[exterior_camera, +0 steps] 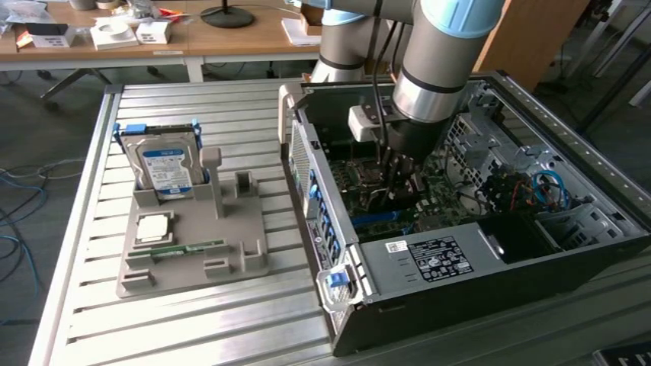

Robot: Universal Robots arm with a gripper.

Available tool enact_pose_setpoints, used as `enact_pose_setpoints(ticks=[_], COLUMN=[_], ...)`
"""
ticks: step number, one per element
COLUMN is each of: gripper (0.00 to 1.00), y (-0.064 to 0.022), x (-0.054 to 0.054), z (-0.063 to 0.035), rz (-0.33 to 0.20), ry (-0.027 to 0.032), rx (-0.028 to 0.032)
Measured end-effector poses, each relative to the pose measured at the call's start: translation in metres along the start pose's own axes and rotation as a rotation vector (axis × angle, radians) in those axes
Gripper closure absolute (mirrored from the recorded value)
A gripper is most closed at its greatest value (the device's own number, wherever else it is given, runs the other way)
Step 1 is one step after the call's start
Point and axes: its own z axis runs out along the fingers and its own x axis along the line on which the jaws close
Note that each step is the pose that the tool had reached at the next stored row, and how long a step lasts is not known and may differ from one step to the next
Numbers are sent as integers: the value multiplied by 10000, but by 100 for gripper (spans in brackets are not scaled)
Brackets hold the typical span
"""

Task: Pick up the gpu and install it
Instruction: 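Insert the gpu into the slot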

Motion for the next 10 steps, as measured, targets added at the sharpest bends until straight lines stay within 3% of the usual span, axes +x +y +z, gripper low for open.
enact_pose_setpoints(ticks=[10], gripper=[74], y=[12], x=[-3], z=[2], rz=[1], ry=[0], rx=[0])
